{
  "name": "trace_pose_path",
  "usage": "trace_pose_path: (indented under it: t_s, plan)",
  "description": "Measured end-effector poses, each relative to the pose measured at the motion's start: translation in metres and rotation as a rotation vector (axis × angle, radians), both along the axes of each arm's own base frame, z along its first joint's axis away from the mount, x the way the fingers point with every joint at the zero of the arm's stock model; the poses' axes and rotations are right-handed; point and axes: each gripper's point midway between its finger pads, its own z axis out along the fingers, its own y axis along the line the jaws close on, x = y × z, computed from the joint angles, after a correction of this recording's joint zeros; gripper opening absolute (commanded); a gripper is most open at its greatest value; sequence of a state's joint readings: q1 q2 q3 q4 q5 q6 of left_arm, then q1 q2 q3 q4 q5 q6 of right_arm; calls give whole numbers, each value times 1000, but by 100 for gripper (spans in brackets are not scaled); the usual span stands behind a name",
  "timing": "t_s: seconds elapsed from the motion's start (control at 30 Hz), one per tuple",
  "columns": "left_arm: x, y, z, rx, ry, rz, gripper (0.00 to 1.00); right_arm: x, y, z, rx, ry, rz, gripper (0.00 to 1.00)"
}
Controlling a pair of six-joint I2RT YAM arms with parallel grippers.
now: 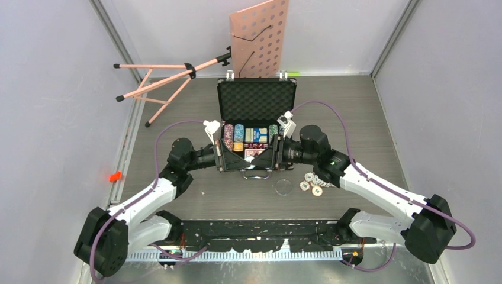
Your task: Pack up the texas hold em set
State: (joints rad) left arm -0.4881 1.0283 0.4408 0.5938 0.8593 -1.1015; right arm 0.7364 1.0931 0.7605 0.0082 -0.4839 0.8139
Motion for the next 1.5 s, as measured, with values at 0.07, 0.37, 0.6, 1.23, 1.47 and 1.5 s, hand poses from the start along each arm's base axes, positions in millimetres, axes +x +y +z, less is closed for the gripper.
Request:
trace_pose_path:
  t_s: [0.07, 0.37, 0.6, 1.23, 1.47, 1.5]
  plan:
    - [-1, 0, 0, 0, -1, -6, 0, 2, 1, 4, 16, -9, -3, 31]
    - [-1, 1, -1, -1, 18, -11, 1, 7, 8, 12, 62, -11, 5, 1]
    - [2, 2, -9, 32, 11, 12, 54, 9, 4, 6, 29, -19, -6, 0]
    - [58, 74, -84, 547, -60, 510, 19, 112, -4, -66, -533, -481, 41, 0]
    - [69, 78, -128, 675, 18, 507, 0, 153, 15, -86, -670, -617, 161, 0]
    - [70, 79, -135, 694, 29, 504, 0, 157, 17, -89, -682, -630, 177, 0]
